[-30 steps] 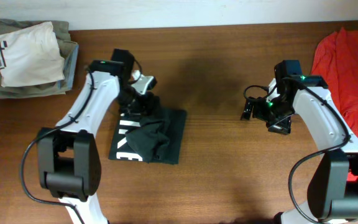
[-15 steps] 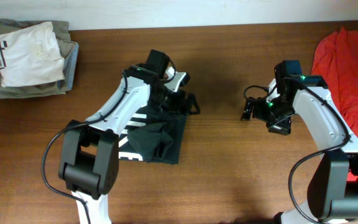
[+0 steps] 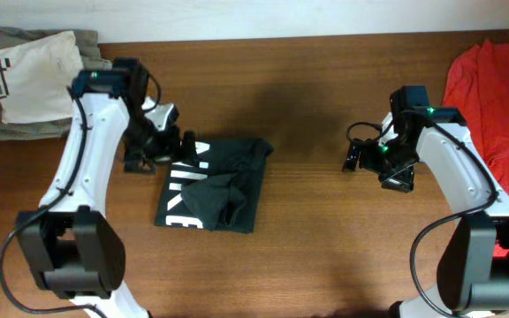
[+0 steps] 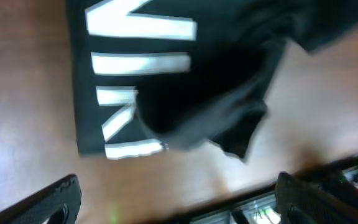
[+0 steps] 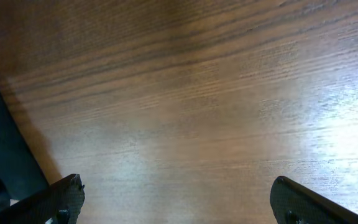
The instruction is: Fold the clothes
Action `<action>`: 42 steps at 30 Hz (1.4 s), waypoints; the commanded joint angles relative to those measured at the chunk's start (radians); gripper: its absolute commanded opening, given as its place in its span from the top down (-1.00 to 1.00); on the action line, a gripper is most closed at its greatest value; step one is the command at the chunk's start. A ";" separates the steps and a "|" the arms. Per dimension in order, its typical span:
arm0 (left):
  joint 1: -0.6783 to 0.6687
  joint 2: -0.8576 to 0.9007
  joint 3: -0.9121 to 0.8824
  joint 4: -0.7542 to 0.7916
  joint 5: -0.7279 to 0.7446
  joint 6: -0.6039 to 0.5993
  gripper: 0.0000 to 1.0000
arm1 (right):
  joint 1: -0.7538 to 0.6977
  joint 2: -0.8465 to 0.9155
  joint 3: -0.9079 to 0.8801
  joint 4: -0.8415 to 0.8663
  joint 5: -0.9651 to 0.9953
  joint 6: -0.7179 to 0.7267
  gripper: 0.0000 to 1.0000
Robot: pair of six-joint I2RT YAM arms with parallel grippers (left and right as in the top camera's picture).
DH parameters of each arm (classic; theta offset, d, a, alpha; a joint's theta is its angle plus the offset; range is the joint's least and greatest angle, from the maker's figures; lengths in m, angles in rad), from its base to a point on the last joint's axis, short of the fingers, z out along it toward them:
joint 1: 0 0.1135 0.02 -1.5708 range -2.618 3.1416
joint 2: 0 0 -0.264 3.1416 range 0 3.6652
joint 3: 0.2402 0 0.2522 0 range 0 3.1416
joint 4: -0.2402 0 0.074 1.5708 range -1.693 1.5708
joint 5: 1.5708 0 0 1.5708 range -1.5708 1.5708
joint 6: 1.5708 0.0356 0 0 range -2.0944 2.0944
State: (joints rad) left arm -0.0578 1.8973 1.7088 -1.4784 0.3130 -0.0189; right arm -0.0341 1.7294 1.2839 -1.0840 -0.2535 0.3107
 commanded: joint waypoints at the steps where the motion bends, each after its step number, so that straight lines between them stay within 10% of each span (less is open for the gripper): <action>1: 0.002 0.000 -0.217 0.132 0.049 0.017 -0.98 | -0.005 0.000 0.000 0.000 -0.006 0.000 -0.97; 5: -0.029 0.000 -0.385 0.316 0.208 0.066 -0.78 | -0.005 0.000 0.000 0.002 -0.006 0.000 -0.97; 11: -0.133 -0.016 -0.395 0.359 0.226 0.085 0.52 | -0.005 0.000 0.000 0.000 -0.006 0.000 -0.97; 17: -0.301 -0.179 -0.399 0.341 0.226 0.076 0.44 | -0.005 0.000 0.000 0.000 -0.006 0.000 -0.97; 18: -0.348 -0.178 -0.401 0.341 0.225 0.076 -0.30 | -0.005 0.000 0.000 -0.001 -0.006 0.000 -0.98; 19: -0.368 -0.178 -0.401 0.341 0.226 0.076 -0.46 | -0.005 0.000 0.000 -0.001 -0.006 0.000 -0.97; 24: -0.430 -0.189 -0.378 0.352 0.219 0.073 -0.43 | -0.005 0.000 0.000 0.000 -0.006 0.000 -0.97; 28: -0.212 -0.206 -0.289 0.342 0.150 0.037 -0.45 | -0.007 0.000 0.000 0.023 -0.004 -0.001 -0.97; 42: -0.338 0.130 -0.307 0.536 0.204 -0.063 -0.34 | -0.215 0.000 0.009 -0.034 -0.005 -0.076 -0.97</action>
State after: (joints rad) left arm -0.3962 1.9820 1.4090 -0.9867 0.4648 -0.0731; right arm -0.2489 1.7294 1.2827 -1.1168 -0.2565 0.2493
